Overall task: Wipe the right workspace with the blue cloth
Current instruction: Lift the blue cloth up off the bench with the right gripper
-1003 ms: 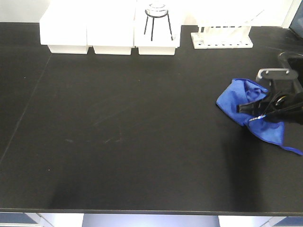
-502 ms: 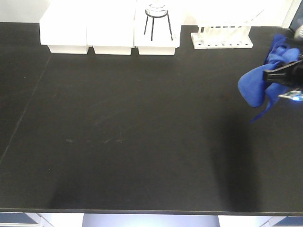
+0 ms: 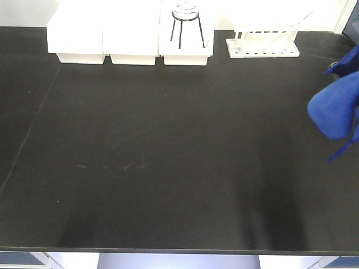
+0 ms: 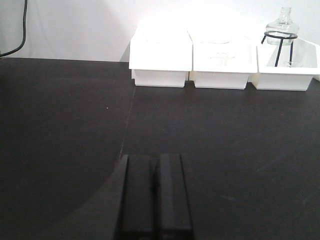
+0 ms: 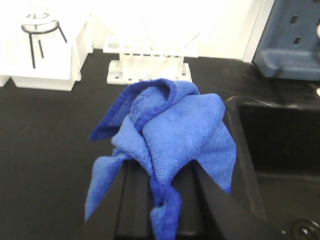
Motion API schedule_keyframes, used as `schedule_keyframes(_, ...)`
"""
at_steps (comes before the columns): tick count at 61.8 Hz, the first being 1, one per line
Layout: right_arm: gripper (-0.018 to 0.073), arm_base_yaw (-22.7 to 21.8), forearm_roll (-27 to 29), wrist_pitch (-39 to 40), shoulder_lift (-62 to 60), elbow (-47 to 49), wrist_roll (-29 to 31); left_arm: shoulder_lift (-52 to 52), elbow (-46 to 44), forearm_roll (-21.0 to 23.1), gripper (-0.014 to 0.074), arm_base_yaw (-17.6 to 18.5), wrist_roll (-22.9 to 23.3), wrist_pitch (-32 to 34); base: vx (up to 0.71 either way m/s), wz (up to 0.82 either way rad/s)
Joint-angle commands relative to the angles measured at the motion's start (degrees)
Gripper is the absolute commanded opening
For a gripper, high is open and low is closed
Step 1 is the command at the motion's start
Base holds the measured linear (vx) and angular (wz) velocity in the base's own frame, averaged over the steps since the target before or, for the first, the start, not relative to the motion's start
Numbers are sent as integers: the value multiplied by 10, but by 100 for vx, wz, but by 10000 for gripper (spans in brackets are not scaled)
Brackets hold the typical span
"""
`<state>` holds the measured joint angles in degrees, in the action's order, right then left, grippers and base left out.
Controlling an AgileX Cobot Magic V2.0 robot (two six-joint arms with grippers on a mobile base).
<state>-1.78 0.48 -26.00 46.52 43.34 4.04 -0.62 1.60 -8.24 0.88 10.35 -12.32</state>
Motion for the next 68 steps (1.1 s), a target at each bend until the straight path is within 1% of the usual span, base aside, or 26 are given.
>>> schedule_keyframes(1, -8, 2, -5, 12, -37, 18, 5, -10, 17, -1, -6, -3, 5, 47, 0, 0)
schedule_keyframes(11, -8, 2, -5, -40, -95, 18, 5, -10, 17, -1, -6, -3, 5, 47, 0, 0)
schedule_keyframes(20, -8, 2, -5, -60, -129, 18, 5, -10, 17, -1, -6, -3, 5, 47, 0, 0)
schedule_keyframes(68, -8, 2, -5, -64, -134, 18, 5, -10, 17, -1, -6, -3, 5, 47, 0, 0)
